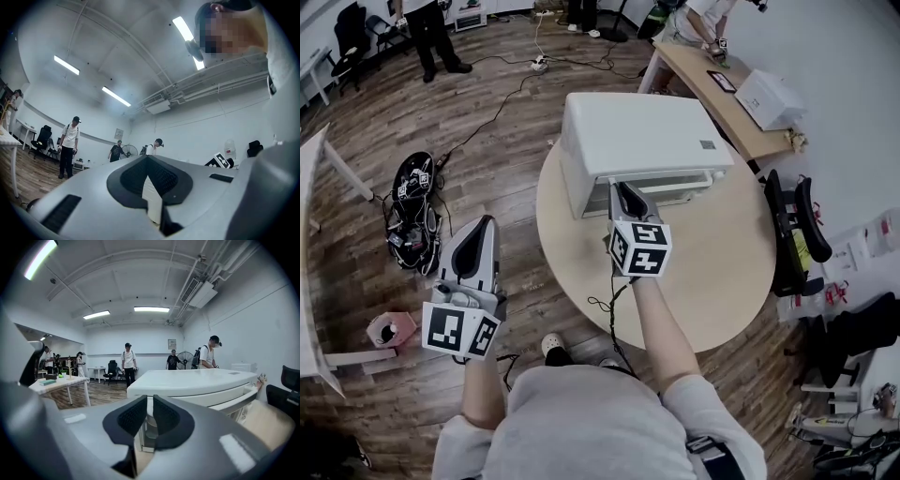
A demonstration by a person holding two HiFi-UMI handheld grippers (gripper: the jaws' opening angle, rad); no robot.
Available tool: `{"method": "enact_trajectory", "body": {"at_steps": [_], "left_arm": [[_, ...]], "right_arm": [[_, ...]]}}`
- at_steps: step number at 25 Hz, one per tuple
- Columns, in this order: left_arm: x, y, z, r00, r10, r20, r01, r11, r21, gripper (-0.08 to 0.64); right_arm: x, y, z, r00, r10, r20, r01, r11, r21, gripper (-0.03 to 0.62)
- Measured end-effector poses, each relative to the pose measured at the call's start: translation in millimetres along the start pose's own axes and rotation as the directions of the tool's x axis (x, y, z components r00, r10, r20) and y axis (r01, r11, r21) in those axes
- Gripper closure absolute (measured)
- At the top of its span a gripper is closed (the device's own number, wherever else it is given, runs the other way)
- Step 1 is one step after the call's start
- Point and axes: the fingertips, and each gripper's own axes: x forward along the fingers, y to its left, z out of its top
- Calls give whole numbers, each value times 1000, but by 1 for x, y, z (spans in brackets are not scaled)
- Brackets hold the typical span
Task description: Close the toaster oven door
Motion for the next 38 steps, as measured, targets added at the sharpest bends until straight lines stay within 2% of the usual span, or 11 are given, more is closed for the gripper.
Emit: {"method": "enact_trajectory", "body": {"at_steps": [2,3,19,38], "left_arm": [[3,-5,0,1000,-6,2,6,1000,0,554],[5,-7,0,1000,-9,3,9,1000,0,554],[13,-81,7,997,-73,5,73,997,15,554],[-5,-160,26,997,-69,30,67,996,59,554]], "right_arm": [[-8,-1,2,1000,4,19,-4,1000,-8,577],[-13,-2,4,1000,10,28,-10,1000,-10,581],[-118,-27,35,988,23,153,-19,999,-29,581],[-230,-70,75,962,9,274,9,998,-65,581]]}}
